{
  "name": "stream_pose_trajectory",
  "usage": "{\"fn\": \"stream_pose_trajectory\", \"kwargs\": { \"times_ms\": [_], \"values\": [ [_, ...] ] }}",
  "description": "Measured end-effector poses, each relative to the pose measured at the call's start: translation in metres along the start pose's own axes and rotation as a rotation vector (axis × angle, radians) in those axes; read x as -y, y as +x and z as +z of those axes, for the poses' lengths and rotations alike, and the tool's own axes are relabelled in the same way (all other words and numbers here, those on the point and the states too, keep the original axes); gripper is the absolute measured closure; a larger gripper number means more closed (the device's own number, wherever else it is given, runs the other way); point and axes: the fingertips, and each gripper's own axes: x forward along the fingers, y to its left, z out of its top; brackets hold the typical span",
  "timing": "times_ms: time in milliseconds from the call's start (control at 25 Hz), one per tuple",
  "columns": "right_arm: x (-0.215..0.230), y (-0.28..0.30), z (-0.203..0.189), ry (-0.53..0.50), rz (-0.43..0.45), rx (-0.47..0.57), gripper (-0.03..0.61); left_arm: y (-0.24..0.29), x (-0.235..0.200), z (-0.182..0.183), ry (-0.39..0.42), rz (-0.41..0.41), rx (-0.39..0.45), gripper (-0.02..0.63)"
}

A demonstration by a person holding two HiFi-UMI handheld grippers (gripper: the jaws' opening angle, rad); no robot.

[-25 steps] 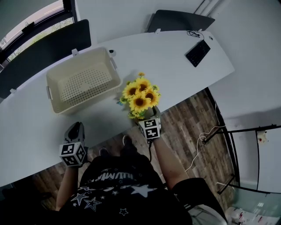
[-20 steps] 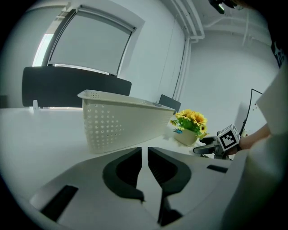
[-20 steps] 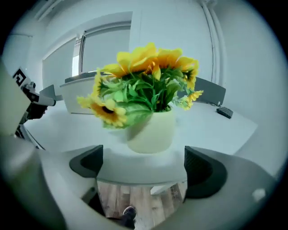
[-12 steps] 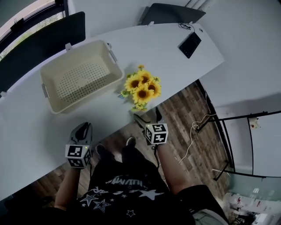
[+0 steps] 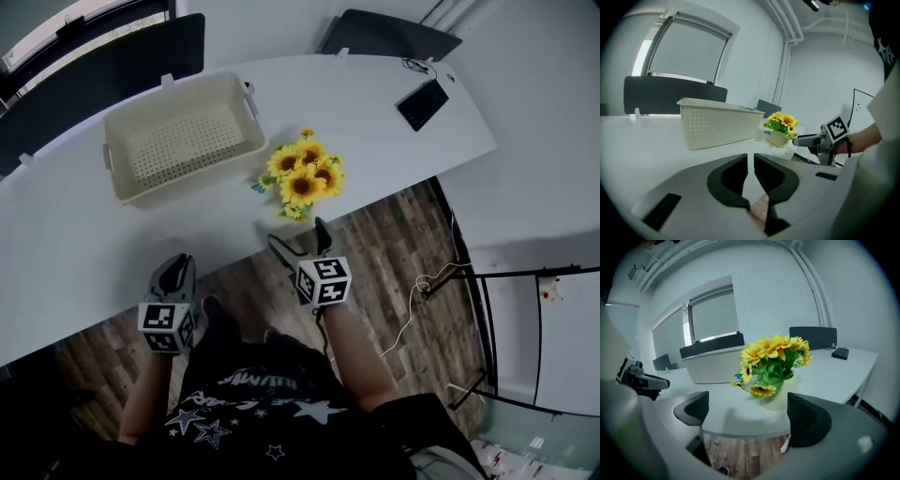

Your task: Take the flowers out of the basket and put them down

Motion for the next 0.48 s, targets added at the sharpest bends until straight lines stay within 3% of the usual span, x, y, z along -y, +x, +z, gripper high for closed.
{"fn": "stream_pose_trajectory", "kwargs": {
  "times_ms": [200,280,360,480],
  "values": [
    [-0.024,-0.032,-0.002,-0.013,0.127,0.047,0.144,-0.021,0.038,-0.027,-0.021,0.051,-0.001,0.566],
    [-0.027,-0.052,-0.004,-0.032,0.169,0.06,0.242,-0.031,0.058,-0.031,-0.026,0.067,0.019,0.566],
    [-0.027,-0.071,-0.01,-0.041,0.19,0.058,0.396,-0.045,0.077,-0.034,-0.039,0.086,0.042,0.566],
    [-0.03,-0.1,-0.02,-0.046,0.233,0.057,0.53,-0.067,0.103,-0.041,-0.047,0.122,0.071,0.566]
  ]
}}
